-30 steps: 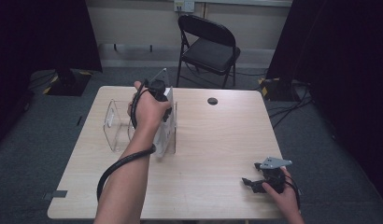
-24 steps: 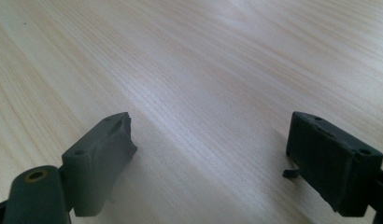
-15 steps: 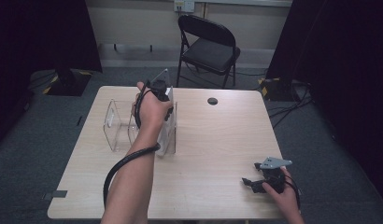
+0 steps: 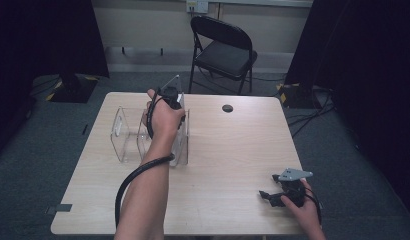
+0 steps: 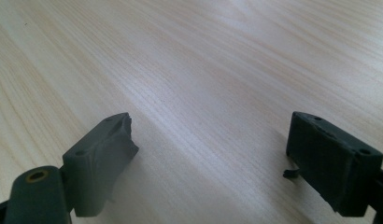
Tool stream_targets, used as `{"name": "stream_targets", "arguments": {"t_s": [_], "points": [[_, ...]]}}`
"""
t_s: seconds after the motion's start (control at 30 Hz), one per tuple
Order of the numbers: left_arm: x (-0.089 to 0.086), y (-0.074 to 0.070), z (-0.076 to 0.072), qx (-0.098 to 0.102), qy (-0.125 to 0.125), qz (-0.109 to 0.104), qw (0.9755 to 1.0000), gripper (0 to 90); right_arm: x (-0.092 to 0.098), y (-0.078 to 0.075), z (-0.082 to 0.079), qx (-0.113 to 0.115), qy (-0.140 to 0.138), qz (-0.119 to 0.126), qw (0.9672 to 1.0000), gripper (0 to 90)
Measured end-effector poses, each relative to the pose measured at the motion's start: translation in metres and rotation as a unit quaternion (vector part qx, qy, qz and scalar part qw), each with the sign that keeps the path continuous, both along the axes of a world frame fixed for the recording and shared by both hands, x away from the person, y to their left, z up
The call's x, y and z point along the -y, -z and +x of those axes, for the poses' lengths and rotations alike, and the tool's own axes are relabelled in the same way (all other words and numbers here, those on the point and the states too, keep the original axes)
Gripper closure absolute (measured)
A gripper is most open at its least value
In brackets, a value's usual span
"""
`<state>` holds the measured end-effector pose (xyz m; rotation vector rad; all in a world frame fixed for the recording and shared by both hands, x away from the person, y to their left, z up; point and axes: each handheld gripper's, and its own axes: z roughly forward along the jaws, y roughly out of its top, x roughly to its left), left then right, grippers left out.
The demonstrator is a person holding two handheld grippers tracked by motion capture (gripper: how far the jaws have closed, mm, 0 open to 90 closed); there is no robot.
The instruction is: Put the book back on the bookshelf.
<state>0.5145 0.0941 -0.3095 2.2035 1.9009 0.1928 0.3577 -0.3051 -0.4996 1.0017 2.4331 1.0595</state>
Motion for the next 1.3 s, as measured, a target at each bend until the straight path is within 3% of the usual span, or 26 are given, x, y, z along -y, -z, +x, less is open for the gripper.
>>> {"name": "stream_targets", "arguments": {"t_s": [0.37,0.9,1.3], "points": [[0.0016,0.0016,0.0022,-0.001,-0.004,0.003,1.0000,53.0,0.0000,0.0000,0.0000,0.000,0.000,0.000,1.0000,13.6],[0.0050,0.0014,0.0016,0.014,-0.011,0.004,0.9998,53.0,-0.0001,0.0002,0.0002,0.001,-0.001,0.001,1.0000,13.5],[0.0065,0.0010,-0.0022,0.030,0.007,-0.003,0.9995,50.7,-0.0004,0.0003,0.0001,0.001,-0.003,0.001,1.0000,13.5]]}}
